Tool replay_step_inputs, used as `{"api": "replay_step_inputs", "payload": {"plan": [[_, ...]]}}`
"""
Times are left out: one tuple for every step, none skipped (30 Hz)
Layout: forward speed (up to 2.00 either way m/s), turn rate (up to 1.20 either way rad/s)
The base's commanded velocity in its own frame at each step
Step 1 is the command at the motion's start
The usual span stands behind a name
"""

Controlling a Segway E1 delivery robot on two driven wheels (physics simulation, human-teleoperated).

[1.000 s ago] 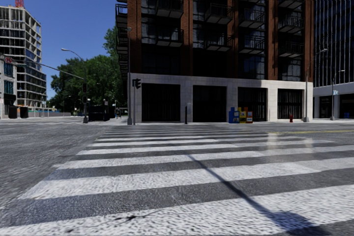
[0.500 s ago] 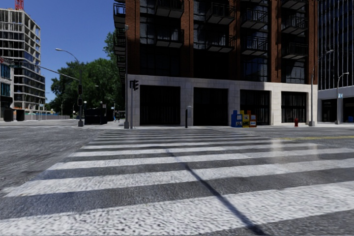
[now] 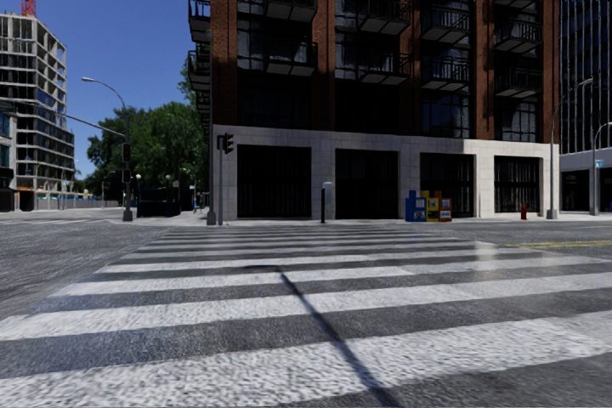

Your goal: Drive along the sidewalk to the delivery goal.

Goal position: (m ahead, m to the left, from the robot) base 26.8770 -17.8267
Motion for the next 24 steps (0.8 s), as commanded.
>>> {"api": "replay_step_inputs", "payload": {"plan": [[2.00,0.00],[2.00,0.00],[2.00,0.00],[2.00,0.00],[2.00,0.00],[2.00,0.00],[2.00,0.00],[2.00,0.00],[2.00,0.00],[2.00,0.00],[2.00,0.00],[2.00,0.00],[2.00,0.00],[2.00,0.00],[2.00,0.00],[2.00,0.00],[2.00,0.00],[2.00,0.00],[2.00,0.00],[2.00,0.00],[2.00,0.03],[1.95,0.11],[1.95,0.11],[1.89,0.13]]}}
